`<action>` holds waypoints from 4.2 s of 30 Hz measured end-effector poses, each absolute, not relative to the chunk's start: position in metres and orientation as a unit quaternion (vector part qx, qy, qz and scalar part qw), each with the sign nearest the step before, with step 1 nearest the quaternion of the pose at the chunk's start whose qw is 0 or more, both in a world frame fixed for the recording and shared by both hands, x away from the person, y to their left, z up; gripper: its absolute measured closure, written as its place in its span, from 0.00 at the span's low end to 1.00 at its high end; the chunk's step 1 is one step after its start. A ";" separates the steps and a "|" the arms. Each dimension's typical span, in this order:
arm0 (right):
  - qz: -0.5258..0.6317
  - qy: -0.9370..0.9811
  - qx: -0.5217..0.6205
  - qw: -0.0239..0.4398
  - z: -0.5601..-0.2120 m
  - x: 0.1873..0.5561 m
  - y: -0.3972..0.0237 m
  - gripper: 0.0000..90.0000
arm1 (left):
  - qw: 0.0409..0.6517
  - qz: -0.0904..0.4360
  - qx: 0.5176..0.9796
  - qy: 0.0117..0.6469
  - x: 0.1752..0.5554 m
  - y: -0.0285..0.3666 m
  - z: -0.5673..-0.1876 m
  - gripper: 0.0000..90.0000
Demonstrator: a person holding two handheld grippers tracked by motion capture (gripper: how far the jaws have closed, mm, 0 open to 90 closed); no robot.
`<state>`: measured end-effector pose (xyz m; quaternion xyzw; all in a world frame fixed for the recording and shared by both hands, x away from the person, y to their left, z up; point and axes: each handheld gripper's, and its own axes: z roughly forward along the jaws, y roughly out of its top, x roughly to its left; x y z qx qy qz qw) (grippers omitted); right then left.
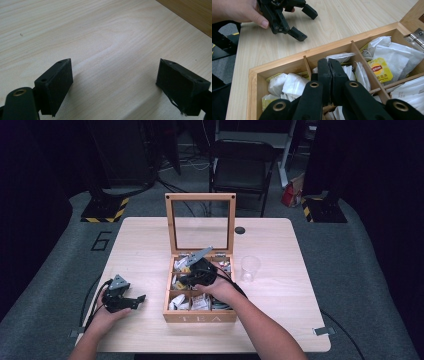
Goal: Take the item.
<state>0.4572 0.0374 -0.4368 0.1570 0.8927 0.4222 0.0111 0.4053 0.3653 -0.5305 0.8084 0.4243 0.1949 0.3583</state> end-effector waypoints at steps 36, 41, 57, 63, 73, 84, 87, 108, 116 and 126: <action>0.441 0.880 0.172 0.035 -0.401 0.458 0.011 0.99 | 0.358 0.196 0.809 0.424 0.405 0.365 -0.530 0.15; 0.442 0.878 0.180 0.043 -0.396 0.459 -0.001 0.99 | 0.358 0.196 0.809 0.424 0.405 0.365 -0.530 0.15; 0.449 0.866 0.209 0.071 -0.383 0.465 -0.039 0.99 | 0.359 0.195 0.808 0.424 0.405 0.365 -0.531 0.15; 0.452 0.861 0.218 0.078 -0.381 0.466 -0.048 0.99 | 0.358 0.196 0.809 0.424 0.405 0.365 -0.530 0.15; 0.452 0.855 0.238 0.087 -0.378 0.468 -0.066 0.99 | 0.358 0.195 0.808 0.424 0.405 0.365 -0.531 0.15; 0.453 0.847 0.258 0.106 -0.372 0.470 -0.092 0.99 | 0.359 0.195 0.808 0.425 0.405 0.365 -0.531 0.15; 0.453 0.844 0.263 0.113 -0.371 0.471 -0.100 0.99 | 0.359 0.195 0.808 0.425 0.405 0.365 -0.531 0.15; 0.454 0.830 0.294 0.134 -0.365 0.475 -0.131 0.99 | 0.359 0.195 0.808 0.424 0.405 0.365 -0.531 0.15; 0.451 0.827 0.304 0.141 -0.365 0.475 -0.143 0.99 | 0.358 0.195 0.808 0.424 0.405 0.365 -0.531 0.15; 0.448 0.824 0.312 0.151 -0.365 0.474 -0.156 0.99 | 0.358 0.196 0.809 0.423 0.405 0.365 -0.530 0.15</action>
